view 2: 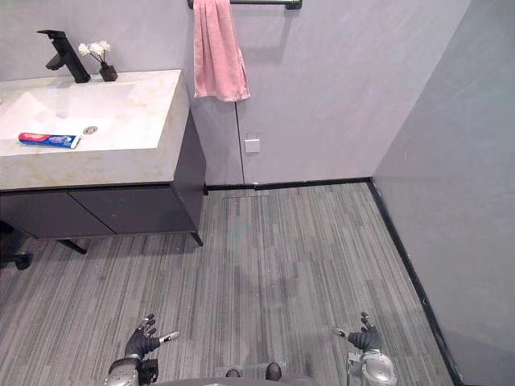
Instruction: Organize washtable
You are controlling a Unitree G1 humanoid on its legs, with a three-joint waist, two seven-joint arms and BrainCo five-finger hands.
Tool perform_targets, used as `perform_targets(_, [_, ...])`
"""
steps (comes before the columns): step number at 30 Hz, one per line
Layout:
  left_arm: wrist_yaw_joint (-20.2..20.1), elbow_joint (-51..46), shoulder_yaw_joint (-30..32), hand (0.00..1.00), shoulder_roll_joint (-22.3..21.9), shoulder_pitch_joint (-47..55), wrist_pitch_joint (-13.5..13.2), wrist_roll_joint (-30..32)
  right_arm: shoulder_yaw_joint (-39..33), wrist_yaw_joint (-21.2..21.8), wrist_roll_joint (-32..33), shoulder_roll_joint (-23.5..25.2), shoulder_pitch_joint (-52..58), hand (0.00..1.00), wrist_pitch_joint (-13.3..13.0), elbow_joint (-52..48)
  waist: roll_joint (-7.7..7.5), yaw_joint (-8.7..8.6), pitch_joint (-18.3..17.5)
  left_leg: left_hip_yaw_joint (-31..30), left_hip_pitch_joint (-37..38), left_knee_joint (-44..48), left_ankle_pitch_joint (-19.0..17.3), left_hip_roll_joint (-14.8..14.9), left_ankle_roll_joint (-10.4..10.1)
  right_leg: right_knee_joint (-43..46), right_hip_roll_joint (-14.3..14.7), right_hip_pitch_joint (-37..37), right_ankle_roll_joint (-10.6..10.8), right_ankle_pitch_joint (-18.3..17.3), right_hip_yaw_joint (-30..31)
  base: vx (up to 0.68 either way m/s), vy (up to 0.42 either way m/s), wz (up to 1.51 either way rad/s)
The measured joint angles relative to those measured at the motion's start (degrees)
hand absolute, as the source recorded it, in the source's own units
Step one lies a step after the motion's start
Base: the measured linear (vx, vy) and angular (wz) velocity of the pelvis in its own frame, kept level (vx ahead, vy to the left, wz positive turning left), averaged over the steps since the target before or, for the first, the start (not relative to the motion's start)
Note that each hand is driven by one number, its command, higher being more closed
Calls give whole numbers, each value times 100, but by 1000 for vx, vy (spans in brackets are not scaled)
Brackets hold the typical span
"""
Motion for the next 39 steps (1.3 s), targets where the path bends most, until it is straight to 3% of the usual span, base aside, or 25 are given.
perform_targets(14, [60,-24,174,0,-2,12,-39,-7,-167,-77,-355,1,-212,0,0,-73,2,33,0,67,-45,64,-14,2,-2,59,-12,-30,37,-25,45,-26,0,0])
perform_targets(20, [78,-480,171,0,-97,24,-95,-14,-90,-78,-353,-1,-227,0,10,-73,95,163,46,260,-674,990,-557,91,43,350,15,-456,150,-220,218,-58,10,-18])
perform_targets(22, [79,-605,166,0,-125,19,-108,-39,-58,-76,-354,3,-282,0,14,-73,151,174,63,318,-813,1206,-750,115,72,803,18,-740,169,-532,233,-10,44,-25])
perform_targets(25, [77,-824,71,0,-93,-1,-113,-124,87,-70,-376,12,-367,0,26,-166,94,158,152,446,-942,1689,-1261,-15,231,2826,-210,-1585,497,-1395,162,65,90,-22])
perform_targets(27, [84,-832,-38,0,-57,-24,-112,-124,152,-62,-432,33,-355,0,38,-251,96,157,247,437,-841,1787,-1372,-30,315,3743,-271,-1952,550,-1417,117,182,75,-2])
perform_targets(28, [82,-879,-131,0,8,-61,-111,-123,235,-37,-524,78,-309,0,69,-348,44,142,343,425,-636,1830,-1461,-60,354,4529,-386,-2287,472,-1630,-4,307,68,6])
perform_targets(30, [90,-891,-131,0,14,-117,-104,-125,303,11,-535,61,-316,0,87,-349,29,145,398,417,-380,1795,-1554,-29,376,4509,-437,-2427,455,-1793,-161,293,36,7])
perform_targets(32, [102,-912,-129,0,26,-254,-107,-124,364,21,-559,46,-393,0,93,-350,88,97,437,262,-87,1615,-1611,104,300,4049,-439,-2739,437,-1806,-354,461,-20,35])
perform_targets(34, [132,-917,-148,0,21,-427,-113,-124,415,23,-575,-11,-493,0,96,-421,196,-24,510,64,128,1403,-1618,303,139,3423,-349,-3050,409,-1517,-491,563,-72,53])
perform_targets(35, [180,-920,-192,0,37,-485,-130,-122,462,21,-585,-43,-448,0,95,-577,145,-26,510,-21,289,1330,-1651,312,-6,2896,-330,-3128,331,-981,-433,474,-95,43])
perform_targets(36, [190,-918,-218,0,61,-483,-143,-121,504,24,-587,-55,-374,0,88,-689,41,-47,503,-115,529,1354,-1778,292,-216,2680,-429,-3093,75,-41,-447,610,-134,36])
perform_targets(37, [192,-886,-221,0,-4,-472,-133,-122,499,26,-587,-98,-373,0,95,-692,151,-60,517,-184,617,1389,-1823,404,-279,2901,-380,-3099,-38,-148,-526,614,-165,32])
perform_targets(39, [185,-921,-223,0,-46,-530,-149,-119,520,47,-589,-69,-488,0,91,-805,263,-112,505,-271,101,2583,-1452,588,-592,2991,-265,-2897,-254,-562,-724,696,-206,21])
